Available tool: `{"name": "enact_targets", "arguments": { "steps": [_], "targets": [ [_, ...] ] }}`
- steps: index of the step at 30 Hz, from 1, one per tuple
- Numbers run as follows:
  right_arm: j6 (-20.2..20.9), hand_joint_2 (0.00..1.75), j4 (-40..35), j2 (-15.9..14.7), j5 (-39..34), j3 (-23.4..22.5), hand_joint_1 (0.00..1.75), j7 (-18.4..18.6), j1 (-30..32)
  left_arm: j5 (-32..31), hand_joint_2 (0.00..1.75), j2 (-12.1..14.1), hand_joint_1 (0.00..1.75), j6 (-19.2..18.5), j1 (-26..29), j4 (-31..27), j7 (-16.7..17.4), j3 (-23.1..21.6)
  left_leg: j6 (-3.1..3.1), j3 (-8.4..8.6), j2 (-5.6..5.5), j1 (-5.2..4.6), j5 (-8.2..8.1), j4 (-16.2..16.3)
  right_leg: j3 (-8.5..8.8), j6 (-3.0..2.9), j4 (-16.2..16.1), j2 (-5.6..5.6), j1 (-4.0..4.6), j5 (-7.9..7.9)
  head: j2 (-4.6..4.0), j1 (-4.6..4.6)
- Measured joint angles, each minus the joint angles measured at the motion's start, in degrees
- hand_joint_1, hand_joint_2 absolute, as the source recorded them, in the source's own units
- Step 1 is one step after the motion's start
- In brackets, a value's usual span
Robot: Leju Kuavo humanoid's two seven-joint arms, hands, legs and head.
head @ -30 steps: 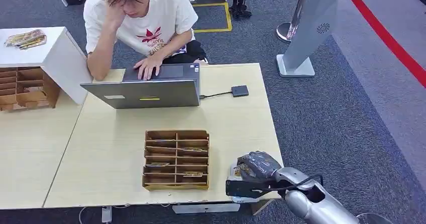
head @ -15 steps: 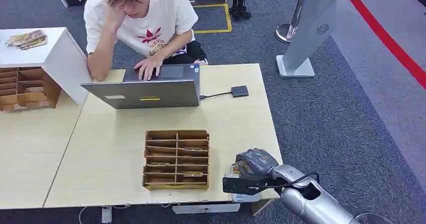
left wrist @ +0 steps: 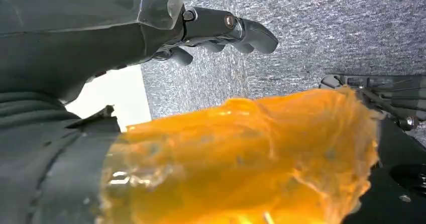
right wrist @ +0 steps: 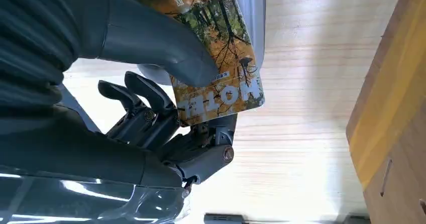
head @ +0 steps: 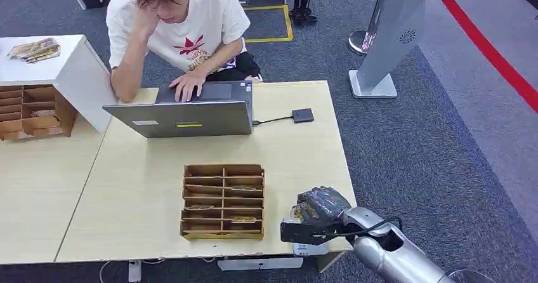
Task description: Pass the card to the sensor for recognition and then transmit it.
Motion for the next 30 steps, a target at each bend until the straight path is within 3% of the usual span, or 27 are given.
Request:
{"name": "enact_targets", "arguments": {
  "steps": [30],
  "targets": [
    [0.11, 1.75, 1.07, 0.31, 0.04, 0.22, 1.75, 0.00, -0.69, -0.13, 0.00, 0.00, 0.00, -0.19, 0.01, 0.00, 0.46, 0.04, 0.00, 0.04, 0.00, 0.00, 0.00, 0.00, 0.04, 0.00, 0.00, 0.00, 0.00, 0.00, 0.00, 0.00]
  ]
}}
